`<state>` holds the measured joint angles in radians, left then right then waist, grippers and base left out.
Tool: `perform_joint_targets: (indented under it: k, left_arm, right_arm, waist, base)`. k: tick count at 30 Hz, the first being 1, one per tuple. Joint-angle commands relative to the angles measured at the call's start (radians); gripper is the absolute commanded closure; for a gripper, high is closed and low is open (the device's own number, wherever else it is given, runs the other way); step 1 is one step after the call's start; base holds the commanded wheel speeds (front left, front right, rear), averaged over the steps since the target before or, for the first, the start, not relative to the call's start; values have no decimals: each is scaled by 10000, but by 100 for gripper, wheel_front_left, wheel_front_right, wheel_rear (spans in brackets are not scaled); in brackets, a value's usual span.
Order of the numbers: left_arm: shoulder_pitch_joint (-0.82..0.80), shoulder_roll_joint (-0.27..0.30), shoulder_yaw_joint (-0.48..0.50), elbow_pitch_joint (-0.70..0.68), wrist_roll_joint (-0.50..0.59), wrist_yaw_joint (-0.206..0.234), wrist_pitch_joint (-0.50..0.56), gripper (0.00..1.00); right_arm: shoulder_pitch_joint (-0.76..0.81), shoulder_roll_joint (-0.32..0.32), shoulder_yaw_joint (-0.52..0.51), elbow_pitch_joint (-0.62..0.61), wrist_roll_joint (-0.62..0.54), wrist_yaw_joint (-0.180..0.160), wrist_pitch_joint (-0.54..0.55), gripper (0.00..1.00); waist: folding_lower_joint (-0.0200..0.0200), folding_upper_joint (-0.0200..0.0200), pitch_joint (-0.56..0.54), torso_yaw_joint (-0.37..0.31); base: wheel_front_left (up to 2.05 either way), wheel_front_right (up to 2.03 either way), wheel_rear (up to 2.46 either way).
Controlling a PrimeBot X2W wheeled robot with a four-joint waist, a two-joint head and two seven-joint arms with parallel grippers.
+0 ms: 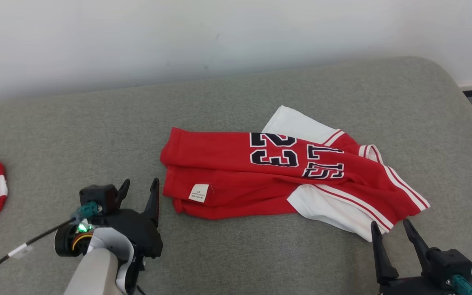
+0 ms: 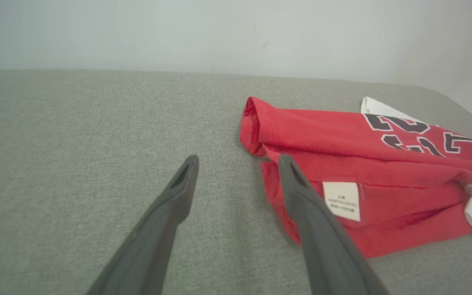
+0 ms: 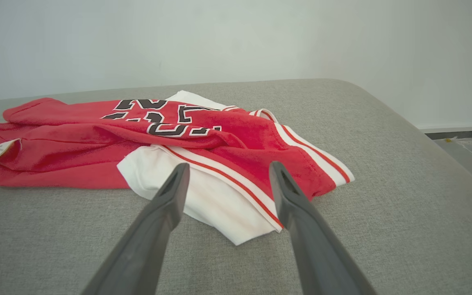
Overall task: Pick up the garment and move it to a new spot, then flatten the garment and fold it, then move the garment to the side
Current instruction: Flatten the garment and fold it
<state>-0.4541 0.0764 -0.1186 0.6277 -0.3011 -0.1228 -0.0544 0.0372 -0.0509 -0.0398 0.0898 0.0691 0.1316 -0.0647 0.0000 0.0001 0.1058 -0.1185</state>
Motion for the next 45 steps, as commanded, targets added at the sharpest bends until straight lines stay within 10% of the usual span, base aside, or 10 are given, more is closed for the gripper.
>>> perform_joint_targets:
  k: [1, 17, 19, 20, 45]
  left_arm:
    - [-309, -23, 102, 196, -207, 50, 210, 0]
    - [-1182, -174, -79, 1505, -738, 507, 1629, 0]
    - [-1211, -182, -135, 1468, -768, 474, 1452, 91]
    - [-1223, -187, -168, 1450, -745, 490, 1359, 100]
    - [1644, 19, 428, -360, -1747, 916, -267, 100]
  right_arm:
    - [-161, 9, 26, 55, 94, -18, -85, 0]
    - [-349, 9, 123, 408, 317, -19, -348, 0]
    - [-370, 9, 135, 422, 336, -19, -363, 0]
    - [-357, 9, 125, 424, 351, -19, -383, 0]
    - [-167, 8, 4, 154, 221, -19, -84, 0]
  waist:
    - [0, -1, 346, -507]
    - [0, -1, 502, -980]
    - [0, -1, 512, -940]
    - [0, -1, 520, -899]
    - [0, -1, 344, 1110]
  base:
    - [0, 0, 0]
    - [0, 0, 0]
    - [0, 0, 0]
    - [0, 0, 0]
    - [0, 0, 0]
